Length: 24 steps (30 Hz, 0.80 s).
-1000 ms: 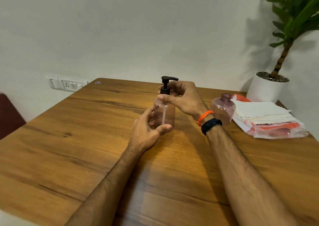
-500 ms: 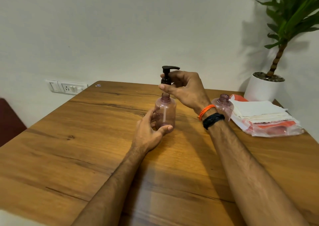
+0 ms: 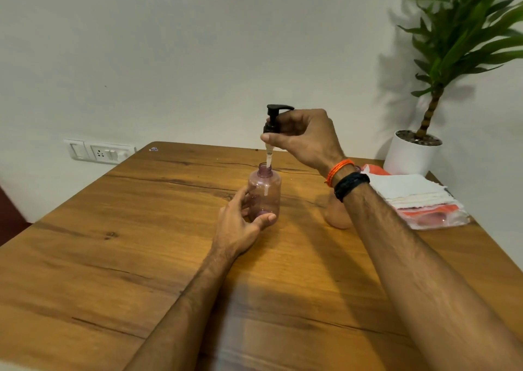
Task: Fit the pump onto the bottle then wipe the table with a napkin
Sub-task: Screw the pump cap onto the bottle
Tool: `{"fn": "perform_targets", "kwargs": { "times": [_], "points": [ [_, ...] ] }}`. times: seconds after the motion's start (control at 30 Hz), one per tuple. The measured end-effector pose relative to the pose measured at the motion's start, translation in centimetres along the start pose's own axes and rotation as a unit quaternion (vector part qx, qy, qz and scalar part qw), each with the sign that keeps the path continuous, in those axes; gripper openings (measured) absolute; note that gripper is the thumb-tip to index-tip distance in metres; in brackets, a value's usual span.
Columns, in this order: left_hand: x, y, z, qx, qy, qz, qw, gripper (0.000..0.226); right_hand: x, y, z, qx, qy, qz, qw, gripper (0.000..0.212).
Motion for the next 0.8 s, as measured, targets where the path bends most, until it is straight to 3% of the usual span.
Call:
{"fn": "perform_targets", "kwargs": {
  "times": [0.07,0.2,0.47,0.57,0.67,0.8],
  "points": [
    [0.0,0.0,0.0,-0.003,-0.001,-0.003,1.000,0.085,0.0,0.3,0.1,-0.021,0.003,-0.019,1.000,0.039],
    [0.0,0.0,0.0,-0.010,-0.002,-0.001,1.000,0.086,0.3,-0.1,0.1,0.015,-0.014,0.019,1.000,0.040],
    [0.6,0.3,-0.5,0.015,0.003,0.006,1.000,0.086,0.0,2.0,2.4,-0.055,0.010,-0.085,0.995,0.036],
    [0.9,0.4,-0.9,0.003,0.005,0.020,1.000,0.098,-0.3,3.6,3.7,-0.067,0.021,-0.104,0.992,0.035],
    [1.8,0.9,-2.5,-0.025,-0.034,-0.058,0.997,0.109,-0.7,5.5,4.6,-0.069,0.032,-0.115,0.990,0.036],
    [2.5,1.2,-7.5,-0.010,-0.159,-0.180,0.971,0.086,-0.5,8.4,4.9,-0.057,0.031,-0.124,0.990,0.034]
  ]
}}
Point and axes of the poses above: each hand's wrist, its own x-axis away from the middle knuckle, its own y-axis out of the back of the hand, z = x × y, the point moved 4 cm from there along -x, towards the middle knuckle, and after that the axes turned 3 degrees about z, right-handed, at the moved point
